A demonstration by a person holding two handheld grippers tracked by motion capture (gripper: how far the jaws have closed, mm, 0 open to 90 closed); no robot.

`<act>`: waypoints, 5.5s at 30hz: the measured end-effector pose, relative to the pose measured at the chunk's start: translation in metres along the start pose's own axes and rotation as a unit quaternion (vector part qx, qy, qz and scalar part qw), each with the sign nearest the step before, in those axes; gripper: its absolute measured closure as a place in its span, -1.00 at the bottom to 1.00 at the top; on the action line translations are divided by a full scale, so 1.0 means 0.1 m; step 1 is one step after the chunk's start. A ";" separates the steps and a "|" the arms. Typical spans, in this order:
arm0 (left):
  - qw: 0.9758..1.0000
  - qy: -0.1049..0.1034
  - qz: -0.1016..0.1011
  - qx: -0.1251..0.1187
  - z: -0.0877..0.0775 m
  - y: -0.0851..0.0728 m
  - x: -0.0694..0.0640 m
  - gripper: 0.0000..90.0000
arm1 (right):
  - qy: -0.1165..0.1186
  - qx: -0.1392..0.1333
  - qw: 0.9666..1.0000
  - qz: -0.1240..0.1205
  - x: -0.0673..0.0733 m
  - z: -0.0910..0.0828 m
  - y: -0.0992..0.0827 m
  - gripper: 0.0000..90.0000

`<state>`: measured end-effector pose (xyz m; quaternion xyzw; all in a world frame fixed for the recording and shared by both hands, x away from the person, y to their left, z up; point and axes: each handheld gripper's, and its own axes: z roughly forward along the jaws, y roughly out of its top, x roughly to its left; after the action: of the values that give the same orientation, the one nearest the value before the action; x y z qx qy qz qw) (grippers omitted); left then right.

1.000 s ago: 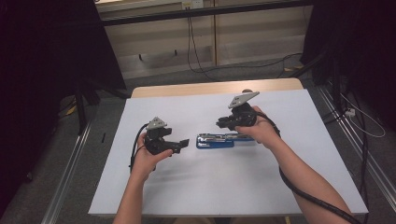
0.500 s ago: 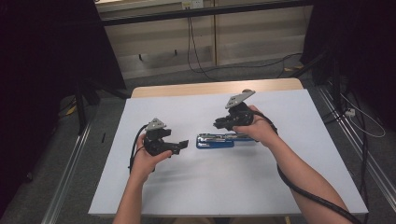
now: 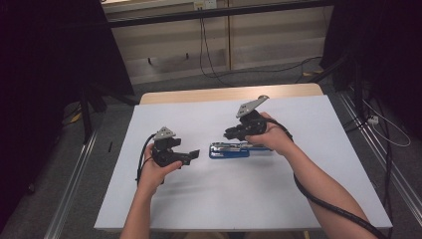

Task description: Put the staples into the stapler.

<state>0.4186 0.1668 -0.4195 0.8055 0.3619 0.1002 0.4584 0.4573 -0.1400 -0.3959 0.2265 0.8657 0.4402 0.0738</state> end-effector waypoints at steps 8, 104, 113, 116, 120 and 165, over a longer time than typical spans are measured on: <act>1.000 0.001 0.000 0.000 0.00 0.00 0.00 -0.83 | 0.011 0.002 1.000 -0.005 0.00 0.05 -0.01 0.77; 1.000 0.002 -0.005 0.012 0.04 -0.04 0.05 -0.83 | 0.084 0.059 0.990 -0.099 -0.08 0.55 0.03 0.78; 1.000 0.004 -0.005 0.016 0.05 -0.05 0.04 -0.83 | 0.086 0.055 0.990 -0.099 -0.08 0.57 0.01 0.77; 1.000 0.005 -0.005 0.016 0.05 -0.05 0.05 -0.83 | 0.086 0.056 0.990 -0.100 -0.08 0.58 0.02 0.77; 1.000 0.007 -0.010 0.016 0.06 -0.06 0.06 -0.83 | 0.086 0.056 0.990 -0.101 -0.07 0.59 0.03 0.77; 1.000 0.008 -0.004 0.020 0.06 -0.05 0.06 -0.83 | 0.086 0.056 0.990 -0.096 -0.08 0.58 0.02 0.77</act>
<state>0.4228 0.1683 -0.4282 0.8121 0.3710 0.0975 0.4397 0.4838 -0.1004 -0.4293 0.1077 0.9100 0.3993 0.0284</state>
